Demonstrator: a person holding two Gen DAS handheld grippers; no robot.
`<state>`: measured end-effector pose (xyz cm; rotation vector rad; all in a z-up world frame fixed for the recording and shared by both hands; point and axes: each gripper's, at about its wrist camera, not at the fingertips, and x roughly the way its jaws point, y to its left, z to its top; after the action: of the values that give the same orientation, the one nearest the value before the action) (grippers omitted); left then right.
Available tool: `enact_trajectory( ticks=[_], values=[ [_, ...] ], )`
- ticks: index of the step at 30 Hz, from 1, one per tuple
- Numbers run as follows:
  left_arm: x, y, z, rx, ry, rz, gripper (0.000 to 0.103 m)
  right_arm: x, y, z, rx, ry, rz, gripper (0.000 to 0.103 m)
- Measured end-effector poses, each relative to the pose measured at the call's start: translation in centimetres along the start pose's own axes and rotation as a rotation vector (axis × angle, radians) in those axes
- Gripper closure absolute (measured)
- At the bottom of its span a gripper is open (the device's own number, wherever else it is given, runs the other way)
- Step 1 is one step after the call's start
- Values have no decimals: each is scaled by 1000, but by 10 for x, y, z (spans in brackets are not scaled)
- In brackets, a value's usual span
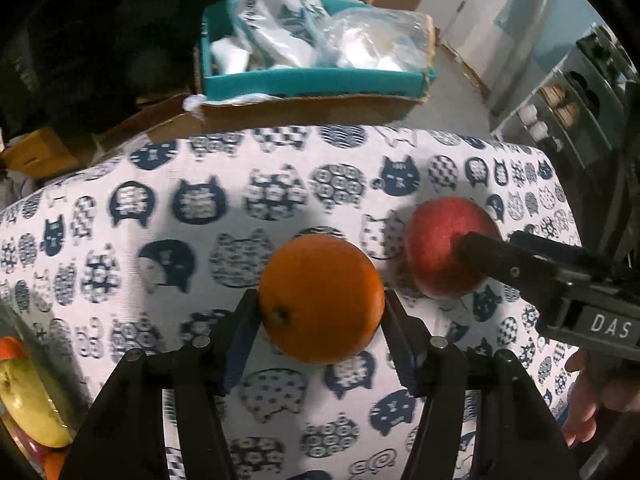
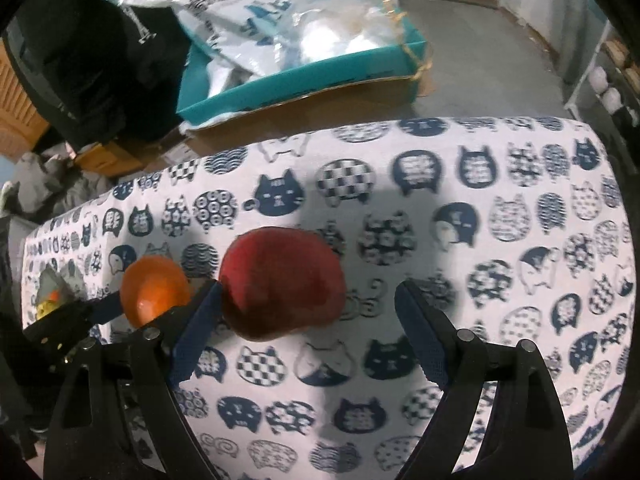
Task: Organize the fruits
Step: 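Close the left tool on the orange while the right tool grasps the red apple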
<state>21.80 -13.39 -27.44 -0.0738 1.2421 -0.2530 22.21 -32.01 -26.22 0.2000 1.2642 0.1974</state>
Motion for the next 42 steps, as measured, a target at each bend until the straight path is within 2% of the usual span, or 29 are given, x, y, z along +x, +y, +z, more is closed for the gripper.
enact_trajectory(
  ticks=[9,19,22,23,33,42],
  values=[
    [-8,28,-6,-26,-3,28,41,25,15,2,27,52,65,17],
    [-24,43,-12,-42,-20,26,41,44,27,-5,61,97,96,17],
    [-30,45,-13,-41,-27,25,41,48,30,-8,64,114,127,27],
    [-33,46,-14,-39,-31,25,41,48,32,-8,63,116,132,27],
    [-59,53,-25,-36,-66,38,41,37,48,-23,-34,50,4,28],
    [-94,66,-34,-54,-120,53,41,-1,60,-30,-92,-58,-73,28]
  ],
)
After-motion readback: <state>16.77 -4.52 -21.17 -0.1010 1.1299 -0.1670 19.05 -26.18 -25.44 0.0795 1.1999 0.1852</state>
